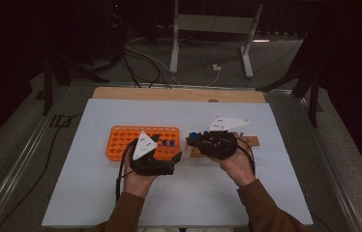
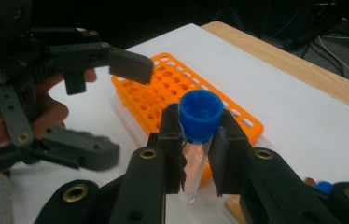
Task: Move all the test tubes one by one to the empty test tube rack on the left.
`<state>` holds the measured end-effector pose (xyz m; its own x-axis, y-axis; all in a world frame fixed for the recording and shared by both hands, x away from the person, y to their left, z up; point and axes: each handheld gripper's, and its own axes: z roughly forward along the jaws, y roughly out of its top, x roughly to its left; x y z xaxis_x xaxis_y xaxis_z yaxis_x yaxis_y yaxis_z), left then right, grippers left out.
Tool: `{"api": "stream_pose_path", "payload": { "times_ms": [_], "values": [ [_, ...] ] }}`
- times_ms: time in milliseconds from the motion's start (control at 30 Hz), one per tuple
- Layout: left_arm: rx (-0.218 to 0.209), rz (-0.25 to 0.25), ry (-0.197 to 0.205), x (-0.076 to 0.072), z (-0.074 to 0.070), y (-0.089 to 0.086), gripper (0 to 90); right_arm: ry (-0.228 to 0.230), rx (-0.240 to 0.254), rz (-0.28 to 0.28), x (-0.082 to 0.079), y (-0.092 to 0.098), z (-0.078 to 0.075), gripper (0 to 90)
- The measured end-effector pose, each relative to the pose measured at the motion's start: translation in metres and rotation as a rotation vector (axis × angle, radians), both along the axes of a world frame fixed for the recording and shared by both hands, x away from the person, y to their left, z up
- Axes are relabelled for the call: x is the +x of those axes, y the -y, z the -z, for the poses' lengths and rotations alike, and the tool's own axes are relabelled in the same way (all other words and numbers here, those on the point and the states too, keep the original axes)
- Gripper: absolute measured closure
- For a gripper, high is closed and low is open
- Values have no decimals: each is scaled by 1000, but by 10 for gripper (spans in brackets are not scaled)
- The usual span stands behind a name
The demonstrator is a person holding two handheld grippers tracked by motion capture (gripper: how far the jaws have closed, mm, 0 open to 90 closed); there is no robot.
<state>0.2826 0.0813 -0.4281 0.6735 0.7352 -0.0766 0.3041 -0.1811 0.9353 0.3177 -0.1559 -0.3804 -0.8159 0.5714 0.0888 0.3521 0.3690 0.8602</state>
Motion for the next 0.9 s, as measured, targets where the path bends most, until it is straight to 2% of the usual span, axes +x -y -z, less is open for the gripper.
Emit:
{"api": "stream_pose_path", "payload": {
  "times_ms": [133,400,633,900],
  "values": [
    [13,11,5,-1,1,4,96,-6,-5,-15,-1,-8,1,770],
    [36,32,18,-4,2,7,268,-6,-7,-40,-3,-20,3,770],
    [50,71,46,-8,2,10,579,-7,-7,-59,-5,-29,4,770],
    [60,81,57,-9,4,11,760,-7,-4,-77,-5,-35,5,769]
  ]
}}
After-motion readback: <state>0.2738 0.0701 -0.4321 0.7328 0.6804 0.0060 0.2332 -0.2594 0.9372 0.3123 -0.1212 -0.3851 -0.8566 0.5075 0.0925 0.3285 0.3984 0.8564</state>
